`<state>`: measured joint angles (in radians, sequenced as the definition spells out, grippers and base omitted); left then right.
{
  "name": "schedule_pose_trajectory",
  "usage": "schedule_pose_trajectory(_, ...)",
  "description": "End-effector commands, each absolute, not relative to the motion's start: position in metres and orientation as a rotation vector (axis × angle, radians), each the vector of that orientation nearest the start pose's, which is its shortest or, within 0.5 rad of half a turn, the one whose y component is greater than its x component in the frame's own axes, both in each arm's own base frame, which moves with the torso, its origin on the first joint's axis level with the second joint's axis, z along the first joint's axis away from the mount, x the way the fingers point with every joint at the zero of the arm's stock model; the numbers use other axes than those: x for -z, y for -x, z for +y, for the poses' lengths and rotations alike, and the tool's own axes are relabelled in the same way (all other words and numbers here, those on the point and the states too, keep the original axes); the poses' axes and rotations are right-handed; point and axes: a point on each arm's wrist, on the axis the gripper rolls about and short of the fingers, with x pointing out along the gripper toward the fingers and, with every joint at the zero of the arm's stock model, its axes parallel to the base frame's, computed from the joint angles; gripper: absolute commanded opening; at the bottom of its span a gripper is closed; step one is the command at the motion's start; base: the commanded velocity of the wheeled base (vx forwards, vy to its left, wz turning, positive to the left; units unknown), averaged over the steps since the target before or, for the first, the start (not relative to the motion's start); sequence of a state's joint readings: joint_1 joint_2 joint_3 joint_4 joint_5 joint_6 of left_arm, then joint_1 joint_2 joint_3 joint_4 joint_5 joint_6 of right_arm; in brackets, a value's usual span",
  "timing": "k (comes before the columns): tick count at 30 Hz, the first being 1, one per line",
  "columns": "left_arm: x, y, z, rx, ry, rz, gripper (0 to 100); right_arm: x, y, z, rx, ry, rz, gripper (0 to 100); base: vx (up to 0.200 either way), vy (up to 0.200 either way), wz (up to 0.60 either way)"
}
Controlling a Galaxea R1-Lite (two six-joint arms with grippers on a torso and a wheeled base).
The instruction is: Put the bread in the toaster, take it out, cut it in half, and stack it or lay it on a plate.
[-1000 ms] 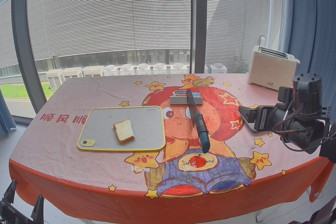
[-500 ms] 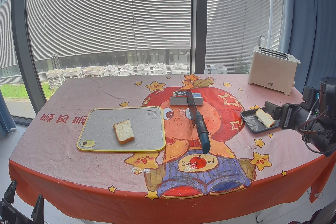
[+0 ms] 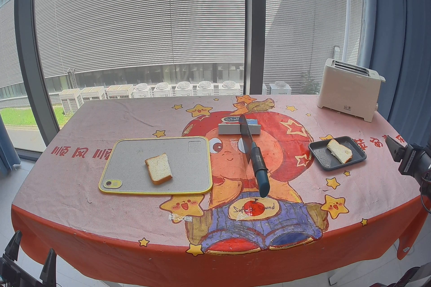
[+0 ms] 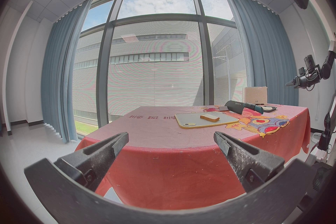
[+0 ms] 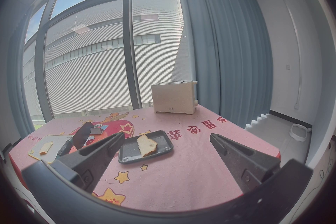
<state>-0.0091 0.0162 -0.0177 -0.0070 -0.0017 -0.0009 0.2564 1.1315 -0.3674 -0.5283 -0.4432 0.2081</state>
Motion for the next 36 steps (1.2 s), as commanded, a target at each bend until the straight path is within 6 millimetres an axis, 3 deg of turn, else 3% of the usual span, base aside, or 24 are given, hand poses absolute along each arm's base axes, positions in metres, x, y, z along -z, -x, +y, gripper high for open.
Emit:
schedule_pose_trajectory(1,-0.076,0.023,0.000,0.011,0.002,-0.006,100,-0.185,-0.119,0.015,0.240,-0.136,0.128,100,0.000,0.000,0.00)
schedule_pose_trajectory(5,-0.076,0.023,0.000,0.012,0.000,-0.008,100,-0.187,-0.113,0.009,0.269,-0.115,0.107,100,0.000,0.000,0.00)
schedule_pose_trajectory(25,-0.076,0.023,0.000,0.011,0.002,-0.008,100,-0.161,-0.039,-0.001,0.081,-0.097,-0.071,100,0.000,0.000,0.00)
schedule_pose_trajectory(36,-0.076,0.023,0.000,0.012,0.000,-0.008,100,-0.160,-0.015,-0.001,0.059,-0.058,-0.120,100,0.000,0.000,0.00)
